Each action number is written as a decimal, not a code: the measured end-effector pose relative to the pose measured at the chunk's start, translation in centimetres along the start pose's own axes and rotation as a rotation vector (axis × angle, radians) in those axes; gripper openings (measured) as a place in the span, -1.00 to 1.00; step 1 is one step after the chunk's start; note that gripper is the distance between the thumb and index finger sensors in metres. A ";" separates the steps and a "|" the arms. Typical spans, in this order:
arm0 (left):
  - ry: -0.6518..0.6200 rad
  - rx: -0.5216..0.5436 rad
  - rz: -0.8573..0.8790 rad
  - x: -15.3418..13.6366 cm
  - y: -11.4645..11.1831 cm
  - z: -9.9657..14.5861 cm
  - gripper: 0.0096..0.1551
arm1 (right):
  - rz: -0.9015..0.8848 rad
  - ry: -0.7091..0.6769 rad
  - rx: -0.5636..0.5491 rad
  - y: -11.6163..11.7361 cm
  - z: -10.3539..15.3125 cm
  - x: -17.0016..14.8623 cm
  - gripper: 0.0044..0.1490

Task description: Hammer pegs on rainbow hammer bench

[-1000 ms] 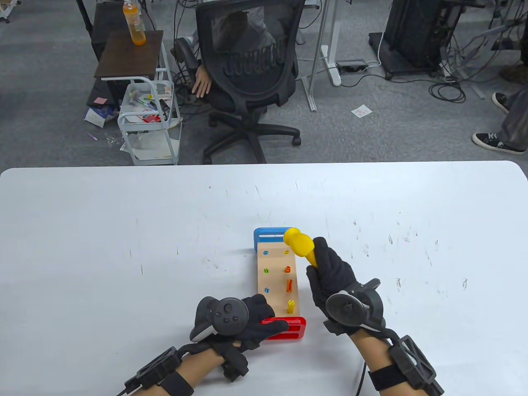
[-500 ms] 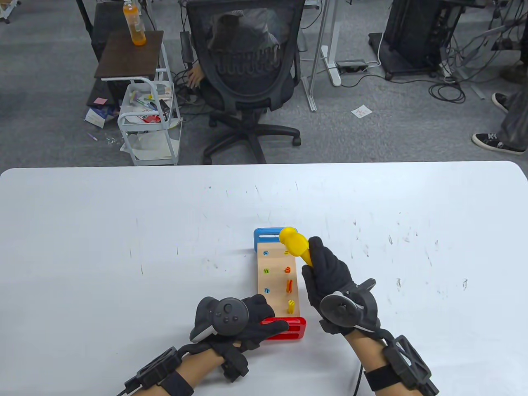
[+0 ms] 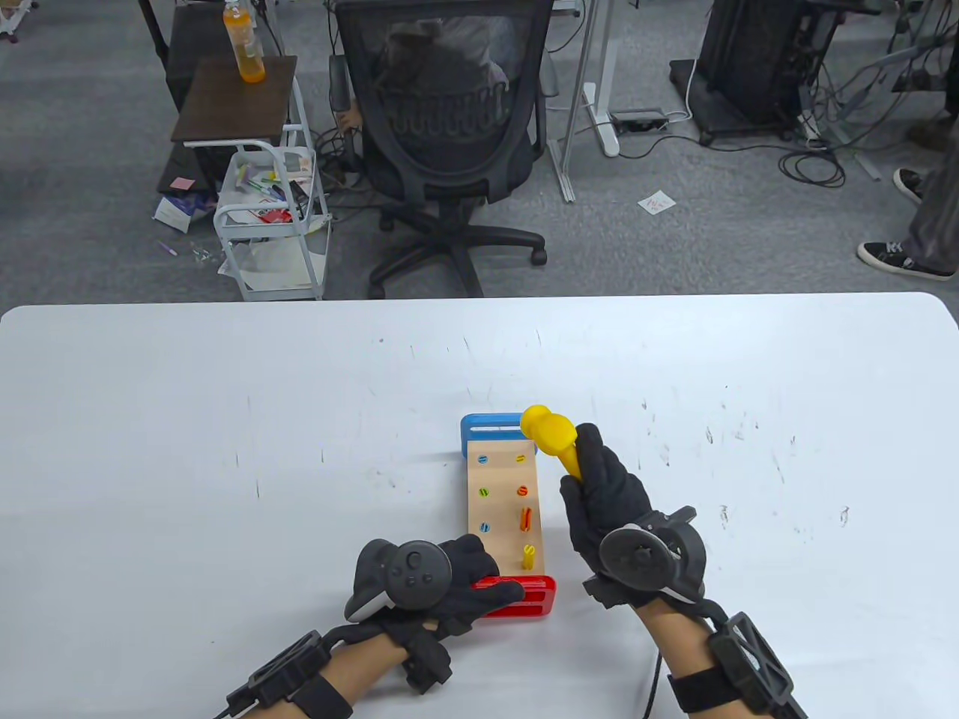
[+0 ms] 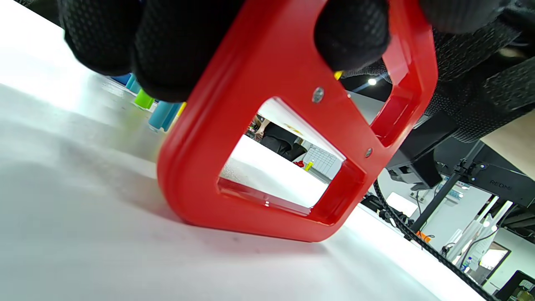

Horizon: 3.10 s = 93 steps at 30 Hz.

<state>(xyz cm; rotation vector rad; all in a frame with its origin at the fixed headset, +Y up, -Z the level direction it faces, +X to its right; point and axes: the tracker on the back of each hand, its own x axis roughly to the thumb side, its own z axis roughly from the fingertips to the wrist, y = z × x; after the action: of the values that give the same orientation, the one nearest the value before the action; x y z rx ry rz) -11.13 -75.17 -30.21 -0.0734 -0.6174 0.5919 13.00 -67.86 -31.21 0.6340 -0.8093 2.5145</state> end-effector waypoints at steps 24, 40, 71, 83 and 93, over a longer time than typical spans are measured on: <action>-0.002 -0.004 -0.001 0.0 0.0 0.0 -0.31 | -0.029 -0.034 -0.048 -4.8 -0.3 0.9 -0.16; -0.003 -0.003 -0.001 0.0 0.0 0.0 -0.31 | -0.037 -0.053 -0.083 -5.3 0.4 1.7 -0.14; -0.001 -0.001 0.005 -0.1 0.0 0.0 -0.31 | 0.124 0.002 0.358 -0.3 1.2 2.0 -0.16; -0.002 -0.001 0.006 -0.1 0.0 0.0 -0.31 | 0.025 -0.065 0.017 -3.2 1.8 1.7 -0.11; 0.000 -0.002 0.007 -0.1 -0.1 0.0 -0.32 | 0.094 -0.008 0.236 -2.7 1.5 2.1 -0.15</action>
<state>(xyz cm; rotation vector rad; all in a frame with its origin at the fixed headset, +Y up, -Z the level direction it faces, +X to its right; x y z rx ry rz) -11.17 -75.28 -30.25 -0.0771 -0.6178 0.5977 13.14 -66.28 -27.88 0.6973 -0.5607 2.7203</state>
